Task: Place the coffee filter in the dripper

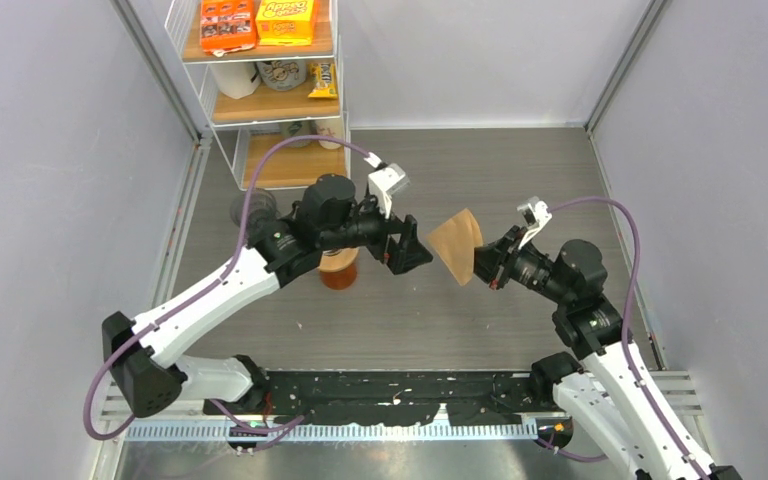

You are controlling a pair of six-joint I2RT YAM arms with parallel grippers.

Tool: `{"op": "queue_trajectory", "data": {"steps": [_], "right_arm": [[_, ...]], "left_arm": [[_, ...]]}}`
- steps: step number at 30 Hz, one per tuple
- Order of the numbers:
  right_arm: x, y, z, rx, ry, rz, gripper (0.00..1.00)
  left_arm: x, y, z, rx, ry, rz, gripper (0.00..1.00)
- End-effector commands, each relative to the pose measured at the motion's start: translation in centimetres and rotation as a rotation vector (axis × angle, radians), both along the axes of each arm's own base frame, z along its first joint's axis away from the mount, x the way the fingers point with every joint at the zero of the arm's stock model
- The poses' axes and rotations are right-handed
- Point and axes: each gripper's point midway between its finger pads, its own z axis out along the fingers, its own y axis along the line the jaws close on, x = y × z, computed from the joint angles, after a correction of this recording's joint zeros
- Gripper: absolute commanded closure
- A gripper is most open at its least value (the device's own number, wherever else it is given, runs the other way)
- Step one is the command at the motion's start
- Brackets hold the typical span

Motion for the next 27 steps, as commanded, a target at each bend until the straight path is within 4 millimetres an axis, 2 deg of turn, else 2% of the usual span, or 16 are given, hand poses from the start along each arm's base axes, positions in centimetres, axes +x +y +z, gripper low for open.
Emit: {"op": "queue_trajectory", "data": {"steps": [1, 4, 9, 10, 16, 24, 27], "right_arm": [[2.6, -1.6, -1.1, -0.097, 0.024, -0.183, 0.95], [3.9, -2.4, -2.5, -0.153, 0.034, -0.293, 0.95], [5.3, -2.6, -3.4, -0.221, 0.049, -0.385, 0.95], [5.8, -3.3, -3.5, -0.234, 0.048, -0.436, 0.95], [6.3, -3.3, -4.7, -0.278, 0.063, -0.484, 0.95], [6.1, -2.7, -5.5, -0.286, 0.072, -0.471, 0.95], [6.1, -2.3, -5.8, -0.288, 0.078, -0.458, 0.95]], "left_arm": [[2.6, 1.9, 2.4, -0.057, 0.035, 0.270, 0.01], [3.2, 1.3, 3.5, -0.103, 0.091, 0.314, 0.00], [4.7, -1.5, 3.7, -0.140, 0.179, 0.343, 0.00], [4.8, -2.2, 3.6, -0.139, 0.189, 0.342, 0.00], [5.4, -5.3, 2.5, -0.126, 0.222, 0.342, 0.00], [5.8, -7.4, -0.3, -0.105, 0.260, 0.378, 0.00], [6.5, -7.7, -1.2, -0.098, 0.277, 0.427, 0.00]]}}
